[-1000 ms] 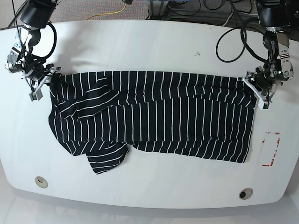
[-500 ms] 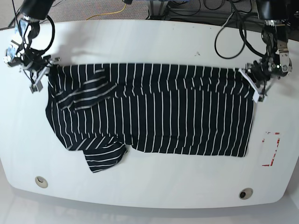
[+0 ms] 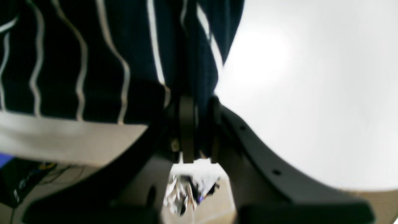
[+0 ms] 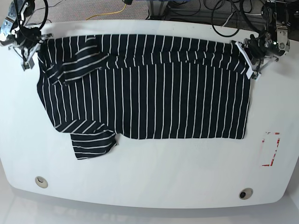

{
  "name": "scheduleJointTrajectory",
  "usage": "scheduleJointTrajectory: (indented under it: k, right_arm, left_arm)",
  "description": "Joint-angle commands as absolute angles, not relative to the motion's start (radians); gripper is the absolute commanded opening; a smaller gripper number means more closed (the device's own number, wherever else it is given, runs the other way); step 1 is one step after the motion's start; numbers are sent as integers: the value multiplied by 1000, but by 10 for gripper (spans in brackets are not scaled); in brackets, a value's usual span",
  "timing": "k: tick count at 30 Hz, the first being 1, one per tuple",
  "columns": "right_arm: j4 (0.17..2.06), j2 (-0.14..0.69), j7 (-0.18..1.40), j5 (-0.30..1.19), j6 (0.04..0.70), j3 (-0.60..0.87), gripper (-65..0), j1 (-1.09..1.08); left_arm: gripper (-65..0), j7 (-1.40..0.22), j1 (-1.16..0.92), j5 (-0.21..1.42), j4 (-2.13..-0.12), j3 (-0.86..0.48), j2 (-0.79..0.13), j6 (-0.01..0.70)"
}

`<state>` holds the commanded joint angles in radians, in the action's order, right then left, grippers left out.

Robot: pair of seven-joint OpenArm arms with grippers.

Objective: Layout the t-shirt on the table in an organized manner, then fold the t-shirt properly
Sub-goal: 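Pull the held shirt edge away from the hem with both grippers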

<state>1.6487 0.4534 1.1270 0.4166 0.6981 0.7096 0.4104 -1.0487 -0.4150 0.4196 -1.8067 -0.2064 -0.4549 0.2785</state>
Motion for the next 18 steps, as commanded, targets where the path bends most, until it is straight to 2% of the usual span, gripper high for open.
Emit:
scheduleJointTrajectory:
  k: [15,18]
  right_arm:
    - [1649,450,1127,417,698,711,-602,455]
    - [1649,450,1127,417,698,711,-601,455]
  left_arm:
    - [-644,-1056,-464,421,-1808,-206,-458,278]
    - [-619,-1078,-469,421,-1808,-206,-469,278]
